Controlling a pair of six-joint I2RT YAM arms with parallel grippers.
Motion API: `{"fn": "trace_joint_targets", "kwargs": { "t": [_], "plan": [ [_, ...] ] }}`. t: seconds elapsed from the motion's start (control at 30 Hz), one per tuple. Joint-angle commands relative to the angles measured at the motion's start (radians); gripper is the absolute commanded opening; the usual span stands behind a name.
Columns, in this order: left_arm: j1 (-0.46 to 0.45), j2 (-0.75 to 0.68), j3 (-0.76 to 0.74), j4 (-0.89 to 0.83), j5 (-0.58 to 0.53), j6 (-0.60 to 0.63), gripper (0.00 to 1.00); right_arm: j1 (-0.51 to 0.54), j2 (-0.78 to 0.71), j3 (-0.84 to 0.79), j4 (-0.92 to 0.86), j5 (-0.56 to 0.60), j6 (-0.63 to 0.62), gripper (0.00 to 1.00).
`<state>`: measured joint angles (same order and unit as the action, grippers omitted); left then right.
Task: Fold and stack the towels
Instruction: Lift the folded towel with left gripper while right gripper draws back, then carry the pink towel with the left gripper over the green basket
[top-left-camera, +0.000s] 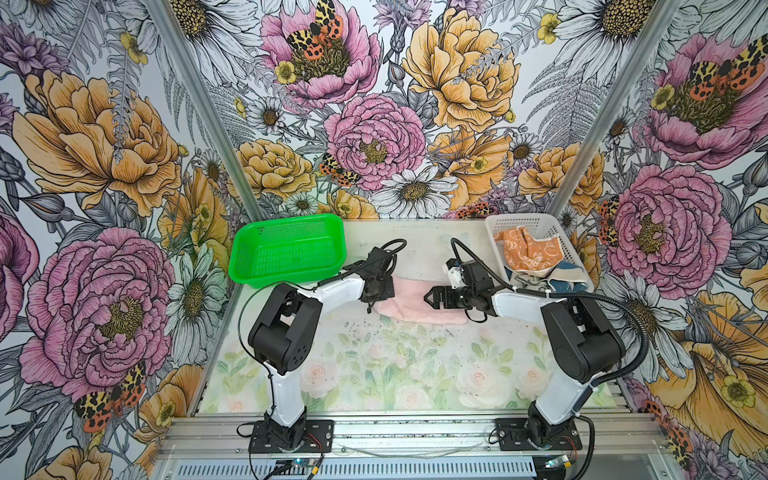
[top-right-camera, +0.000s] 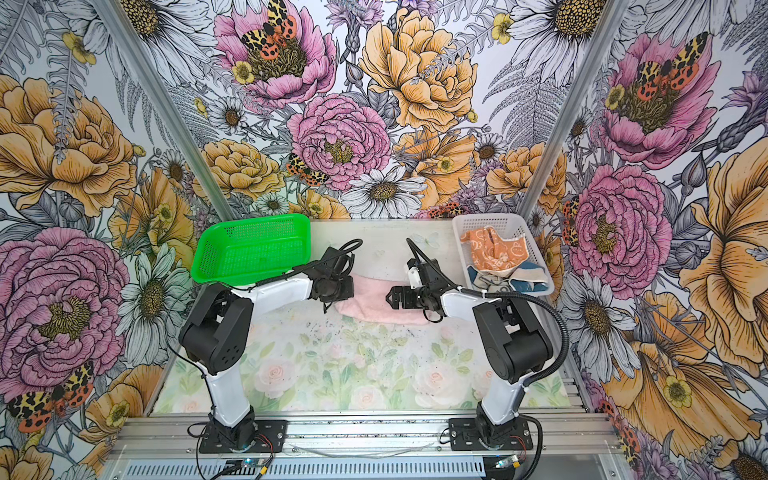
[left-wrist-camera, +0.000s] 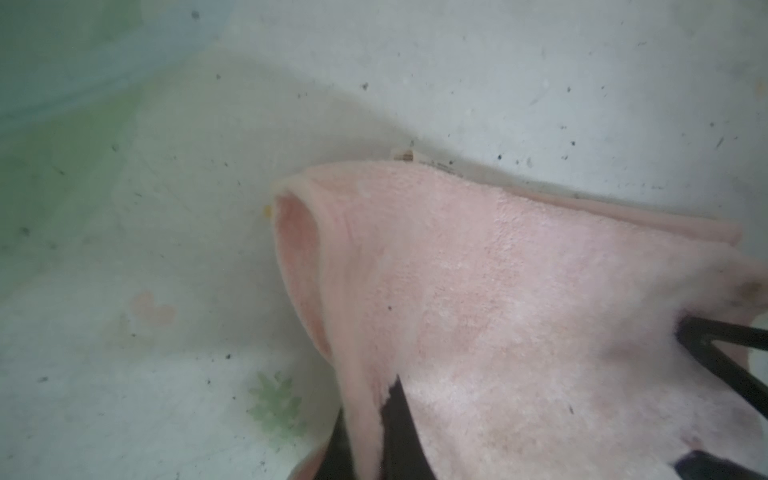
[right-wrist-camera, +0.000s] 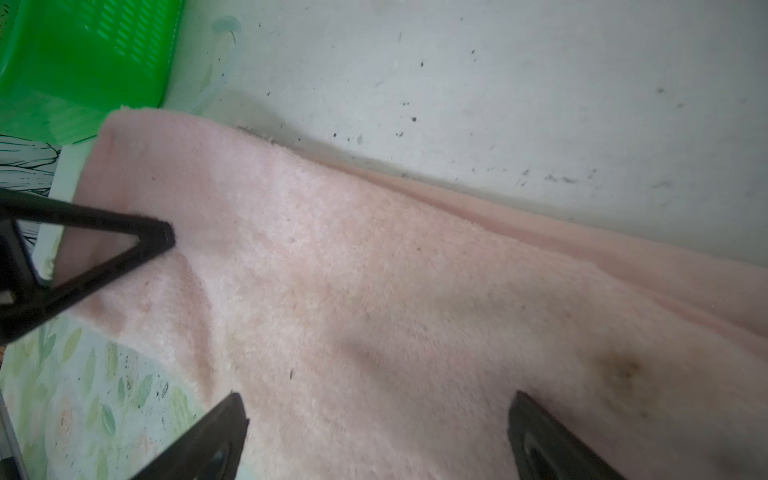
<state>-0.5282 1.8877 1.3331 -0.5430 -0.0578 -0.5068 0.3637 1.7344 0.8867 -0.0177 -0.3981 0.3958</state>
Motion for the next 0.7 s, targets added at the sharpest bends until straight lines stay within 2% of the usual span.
{"fn": "trace_joint_targets", "kwargs": {
  "t": [0.0, 0.17, 0.3, 0.5, 0.67],
  "plan": [
    [0.022, 0.035, 0.190, -0.236, -0.138, 0.133, 0.00, 0.013, -0.078, -0.045, 0.131, -0.050, -0.009, 1.00],
    [0.065, 0.124, 0.486, -0.459, -0.286, 0.250, 0.00, 0.029, -0.145, -0.097, 0.214, -0.060, -0.026, 1.00],
    [0.115, 0.170, 0.653, -0.518, -0.303, 0.310, 0.00, 0.030, -0.152, -0.101, 0.223, -0.062, -0.028, 0.99],
    [0.165, 0.209, 0.825, -0.558, -0.336, 0.359, 0.00, 0.030, -0.133, -0.088, 0.217, -0.071, -0.032, 0.99],
    [0.210, 0.205, 0.894, -0.559, -0.335, 0.385, 0.00, 0.030, -0.134, -0.086, 0.213, -0.063, -0.040, 0.99]
  ]
}}
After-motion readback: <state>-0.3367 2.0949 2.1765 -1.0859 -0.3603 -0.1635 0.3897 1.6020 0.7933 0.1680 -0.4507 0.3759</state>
